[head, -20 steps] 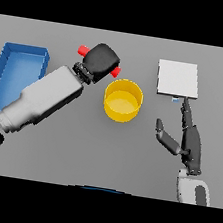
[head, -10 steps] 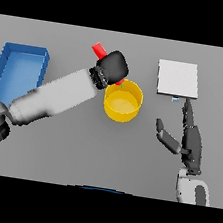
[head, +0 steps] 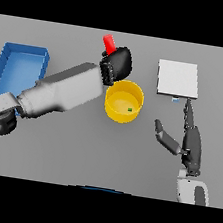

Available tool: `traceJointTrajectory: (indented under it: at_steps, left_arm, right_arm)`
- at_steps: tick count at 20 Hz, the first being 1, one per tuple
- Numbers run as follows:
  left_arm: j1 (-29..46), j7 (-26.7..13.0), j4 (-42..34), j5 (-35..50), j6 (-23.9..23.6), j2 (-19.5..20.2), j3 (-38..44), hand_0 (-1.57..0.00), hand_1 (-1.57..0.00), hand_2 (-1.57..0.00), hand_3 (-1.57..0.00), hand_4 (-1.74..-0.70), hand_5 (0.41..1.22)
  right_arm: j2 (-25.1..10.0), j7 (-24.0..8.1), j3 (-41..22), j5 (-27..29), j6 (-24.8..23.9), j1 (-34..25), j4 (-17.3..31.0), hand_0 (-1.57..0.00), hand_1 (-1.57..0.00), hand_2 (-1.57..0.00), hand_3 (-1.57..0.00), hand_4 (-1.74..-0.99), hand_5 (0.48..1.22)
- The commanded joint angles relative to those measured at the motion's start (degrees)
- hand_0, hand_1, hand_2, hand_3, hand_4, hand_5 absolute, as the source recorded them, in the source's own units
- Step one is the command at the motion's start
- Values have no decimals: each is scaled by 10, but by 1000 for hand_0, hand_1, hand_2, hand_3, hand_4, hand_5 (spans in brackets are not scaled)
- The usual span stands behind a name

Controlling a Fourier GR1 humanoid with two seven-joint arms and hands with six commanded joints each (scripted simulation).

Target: Pick up the red beaker and tilt it to pour out 1 green nut into yellow bowl. Pick up the yellow bowl and place it on the metallic measuring scale.

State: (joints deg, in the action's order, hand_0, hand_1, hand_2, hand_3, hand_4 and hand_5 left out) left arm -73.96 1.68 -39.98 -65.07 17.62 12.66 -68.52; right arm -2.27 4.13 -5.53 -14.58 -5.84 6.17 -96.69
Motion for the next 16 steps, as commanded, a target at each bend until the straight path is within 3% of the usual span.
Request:
traceJointTrajectory:
  at_steps: [1,3,10,11,12,14,16]
  left_arm:
    - [-6,6,6,-6,0,-3,-11,-1571,-1571,-1571,-1569,-1734,1221]
    - [-19,19,22,-14,-8,-14,-30,-1571,-1571,-1571,-1570,-1735,1221]
    - [-86,50,35,-3,-26,12,-35,-1571,-1571,-1571,-1571,-1729,1221]
    - [-102,56,44,4,-36,19,-26,-1571,-1571,-1571,-1494,-1727,1221]
    - [-125,55,51,13,-33,28,-14,-1571,-1571,-1399,-1509,-1676,1221]
    - [-156,64,76,31,-54,48,7,-1571,-1571,-1461,-1041,-1699,1221]
    - [-184,60,110,58,-66,58,35,-1571,-1571,-1501,-1232,-1705,1221]
  right_arm:
    - [-3,1,5,3,0,-3,8,1,1,1,1,-1214,589]
    - [6,16,-7,-5,-1,0,8,1,1,1,1,-1206,591]
    - [4,17,-7,-13,-5,-1,12,1,1,1,1,-1209,592]
    - [1,14,-8,-16,-6,2,3,1,1,1,1,-1203,592]
    - [1,15,-7,-14,-5,-4,8,1,1,1,1,-1201,592]
    - [2,12,-2,-5,-2,-16,15,1,1,1,1,-1186,596]
    - [8,19,-5,4,3,-13,15,1,1,1,1,-1181,593]
